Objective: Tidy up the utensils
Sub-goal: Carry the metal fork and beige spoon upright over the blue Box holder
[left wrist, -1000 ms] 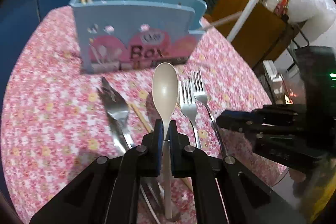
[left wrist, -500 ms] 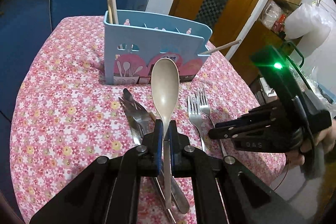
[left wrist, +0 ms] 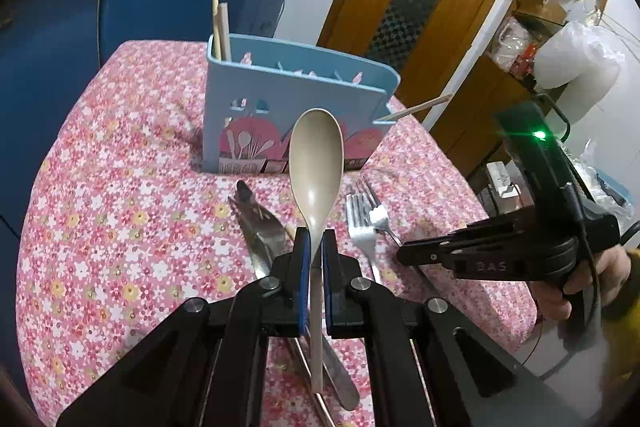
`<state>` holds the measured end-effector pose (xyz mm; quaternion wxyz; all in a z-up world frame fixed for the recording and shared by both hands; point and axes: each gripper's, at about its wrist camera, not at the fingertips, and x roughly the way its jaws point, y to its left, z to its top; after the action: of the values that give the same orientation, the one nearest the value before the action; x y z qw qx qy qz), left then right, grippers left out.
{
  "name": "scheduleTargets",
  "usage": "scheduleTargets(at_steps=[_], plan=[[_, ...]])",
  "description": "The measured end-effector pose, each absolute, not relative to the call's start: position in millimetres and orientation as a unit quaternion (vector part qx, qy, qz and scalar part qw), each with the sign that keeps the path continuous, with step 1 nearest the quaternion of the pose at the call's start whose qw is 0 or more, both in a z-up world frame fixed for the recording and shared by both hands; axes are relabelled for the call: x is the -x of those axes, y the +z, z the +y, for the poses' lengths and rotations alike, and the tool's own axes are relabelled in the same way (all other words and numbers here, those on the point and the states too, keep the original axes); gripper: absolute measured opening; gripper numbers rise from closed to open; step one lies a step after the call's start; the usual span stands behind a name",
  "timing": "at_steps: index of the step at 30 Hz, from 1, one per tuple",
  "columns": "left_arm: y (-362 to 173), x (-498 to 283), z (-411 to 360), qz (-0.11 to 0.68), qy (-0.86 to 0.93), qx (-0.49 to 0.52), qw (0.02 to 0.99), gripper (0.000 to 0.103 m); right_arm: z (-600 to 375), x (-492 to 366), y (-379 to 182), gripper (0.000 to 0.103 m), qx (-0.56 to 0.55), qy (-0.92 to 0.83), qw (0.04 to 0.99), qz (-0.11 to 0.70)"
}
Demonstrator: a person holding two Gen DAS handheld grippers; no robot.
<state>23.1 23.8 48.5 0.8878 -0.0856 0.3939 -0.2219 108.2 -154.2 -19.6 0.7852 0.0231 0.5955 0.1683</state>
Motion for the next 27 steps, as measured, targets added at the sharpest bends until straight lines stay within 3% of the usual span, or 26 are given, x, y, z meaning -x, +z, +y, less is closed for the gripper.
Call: scheduleTargets(at_steps=[11,18,27], plan=[[70.8,-10.1,20.8,0.344,-0.217,0.092,0.909,0.003,-177.4,-58.9,12.9,0.003,-0.122,0.226,0.846,0.468],[89.9,-12.6,22.8,0.313,-0.213,0.096,0.921,0.003,-204.4,-25.2,57.5,0.003,-0.154,0.235,0.896,0.344],[121.8,-46.2,22.9,0.264,-0.186,0.089,0.942,0.003,-184.4,-55.5,79.5,0.003,-0.166,0.239,0.926,0.240]])
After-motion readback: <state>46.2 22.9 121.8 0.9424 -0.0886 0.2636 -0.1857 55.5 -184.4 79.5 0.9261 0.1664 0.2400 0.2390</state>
